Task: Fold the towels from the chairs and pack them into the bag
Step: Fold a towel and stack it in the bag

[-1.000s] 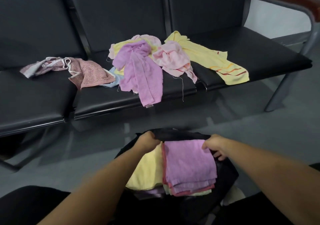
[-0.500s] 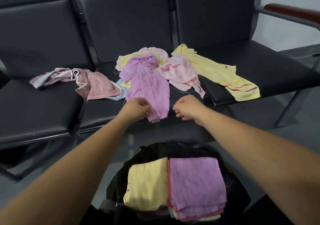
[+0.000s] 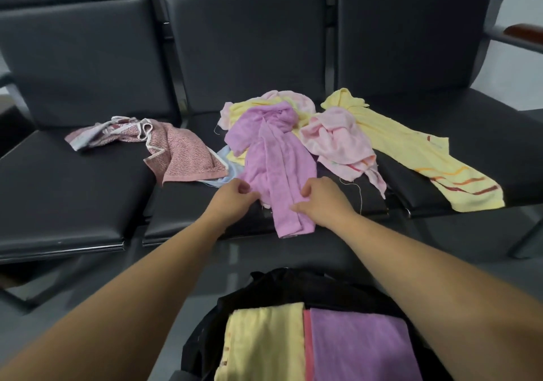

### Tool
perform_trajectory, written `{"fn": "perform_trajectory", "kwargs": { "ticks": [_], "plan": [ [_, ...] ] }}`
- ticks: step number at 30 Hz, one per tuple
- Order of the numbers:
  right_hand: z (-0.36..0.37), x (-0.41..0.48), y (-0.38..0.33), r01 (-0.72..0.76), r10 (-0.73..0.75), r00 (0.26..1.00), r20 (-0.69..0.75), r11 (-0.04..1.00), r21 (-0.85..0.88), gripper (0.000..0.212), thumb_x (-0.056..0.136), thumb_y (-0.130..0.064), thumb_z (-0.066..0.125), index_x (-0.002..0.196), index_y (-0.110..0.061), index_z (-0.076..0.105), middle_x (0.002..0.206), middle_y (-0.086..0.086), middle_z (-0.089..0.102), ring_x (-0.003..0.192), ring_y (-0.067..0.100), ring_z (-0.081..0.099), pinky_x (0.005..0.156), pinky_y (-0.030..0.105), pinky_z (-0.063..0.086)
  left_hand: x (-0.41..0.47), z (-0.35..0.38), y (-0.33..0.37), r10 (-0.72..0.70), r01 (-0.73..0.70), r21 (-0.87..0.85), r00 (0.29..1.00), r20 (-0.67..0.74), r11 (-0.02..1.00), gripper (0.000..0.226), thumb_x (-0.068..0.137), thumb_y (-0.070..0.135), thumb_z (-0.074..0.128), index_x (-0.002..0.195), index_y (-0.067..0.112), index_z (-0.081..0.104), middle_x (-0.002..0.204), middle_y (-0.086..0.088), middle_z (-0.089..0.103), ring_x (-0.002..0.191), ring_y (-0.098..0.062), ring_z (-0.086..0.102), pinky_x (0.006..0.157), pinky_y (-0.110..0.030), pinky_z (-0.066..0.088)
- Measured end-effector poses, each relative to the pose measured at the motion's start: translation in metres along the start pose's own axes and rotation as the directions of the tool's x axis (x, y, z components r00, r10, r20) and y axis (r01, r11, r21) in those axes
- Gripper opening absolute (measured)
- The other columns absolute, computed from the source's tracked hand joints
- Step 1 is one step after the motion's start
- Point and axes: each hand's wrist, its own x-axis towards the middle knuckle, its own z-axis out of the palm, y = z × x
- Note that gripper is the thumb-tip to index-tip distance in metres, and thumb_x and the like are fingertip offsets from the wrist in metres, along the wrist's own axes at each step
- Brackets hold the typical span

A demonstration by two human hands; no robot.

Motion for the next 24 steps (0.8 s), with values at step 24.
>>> {"fn": "perform_trajectory", "kwargs": {
  "ticks": [24],
  "plan": [
    [-0.077, -0.066, -0.002, -0.453, 0.107, 0.891, 0.442, 0.284, 0.845, 0.056, 0.09, -0.057, 0.068, 0.125, -0.013, 0.06, 0.124, 0.02, 0.068, 0.109, 0.036, 0.07, 0.09, 0.049, 0.059, -0.079, -0.037, 0.067, 0.43, 0.04, -0.832, 0.842, 0.326, 0.553, 0.019, 0.092, 0.005, 0.06, 0.095, 0.014, 0.077, 0.092, -0.005, 0.075, 0.079, -0.018, 0.073, 0.071, -0.032, 0.061]
  ]
}}
